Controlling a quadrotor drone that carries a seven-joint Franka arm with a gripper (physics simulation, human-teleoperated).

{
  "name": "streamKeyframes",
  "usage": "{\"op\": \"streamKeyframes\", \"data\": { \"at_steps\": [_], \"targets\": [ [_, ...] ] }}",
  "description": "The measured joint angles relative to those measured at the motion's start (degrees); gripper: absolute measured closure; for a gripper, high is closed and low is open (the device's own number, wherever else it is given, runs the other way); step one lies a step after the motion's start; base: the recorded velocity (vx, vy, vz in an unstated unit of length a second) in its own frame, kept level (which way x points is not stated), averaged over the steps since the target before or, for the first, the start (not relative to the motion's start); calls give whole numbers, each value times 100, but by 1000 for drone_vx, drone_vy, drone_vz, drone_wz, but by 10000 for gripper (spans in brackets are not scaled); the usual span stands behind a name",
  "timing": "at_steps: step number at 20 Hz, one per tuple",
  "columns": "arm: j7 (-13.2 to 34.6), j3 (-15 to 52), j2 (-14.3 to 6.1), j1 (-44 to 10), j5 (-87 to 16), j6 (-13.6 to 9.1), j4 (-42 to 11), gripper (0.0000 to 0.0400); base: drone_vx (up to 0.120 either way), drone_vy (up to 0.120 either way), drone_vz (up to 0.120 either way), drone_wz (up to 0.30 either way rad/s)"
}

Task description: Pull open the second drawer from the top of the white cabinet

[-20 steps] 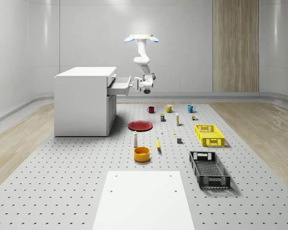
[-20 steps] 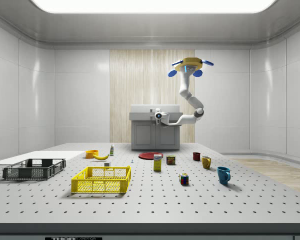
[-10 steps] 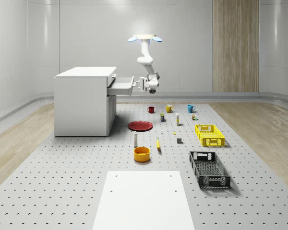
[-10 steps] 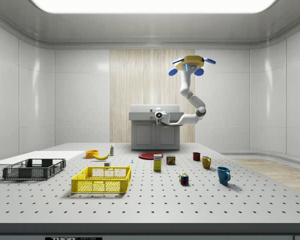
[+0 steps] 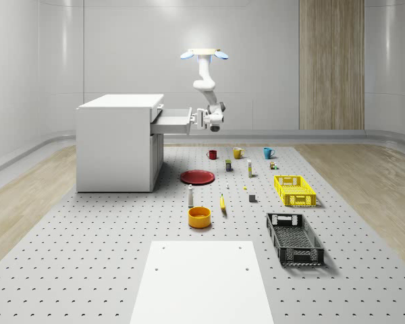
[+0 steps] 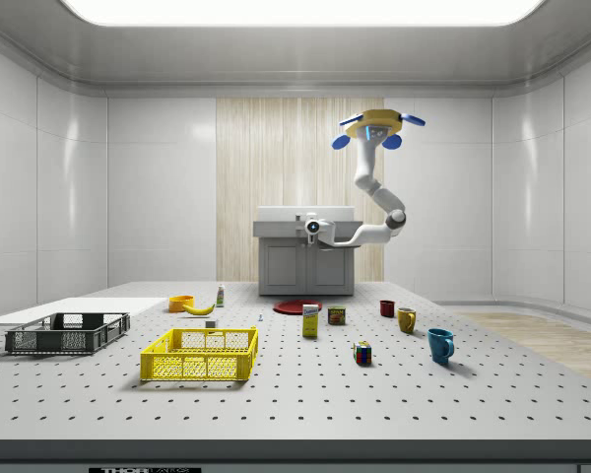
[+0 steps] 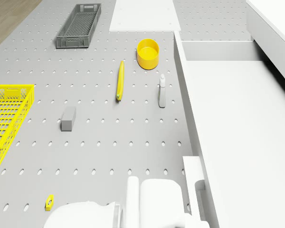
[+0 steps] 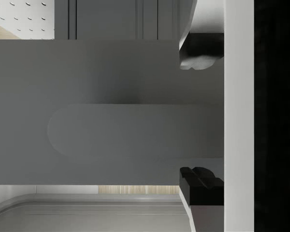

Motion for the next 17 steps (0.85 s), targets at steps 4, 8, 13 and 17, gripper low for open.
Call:
{"op": "streamKeyframes", "data": {
  "at_steps": [4, 8, 13, 17],
  "targets": [
    [-71, -48, 27, 6, 57, -33, -22, 114, 0, 0, 0, 0],
    [69, -23, 3, 7, 25, -27, 6, 105, 0, 0, 0, 0],
    [44, -51, -37, 79, -27, 43, -4, 101, 0, 0, 0, 0],
    [45, -77, -68, 135, -62, 90, -8, 101, 0, 0, 0, 0]
  ]
}}
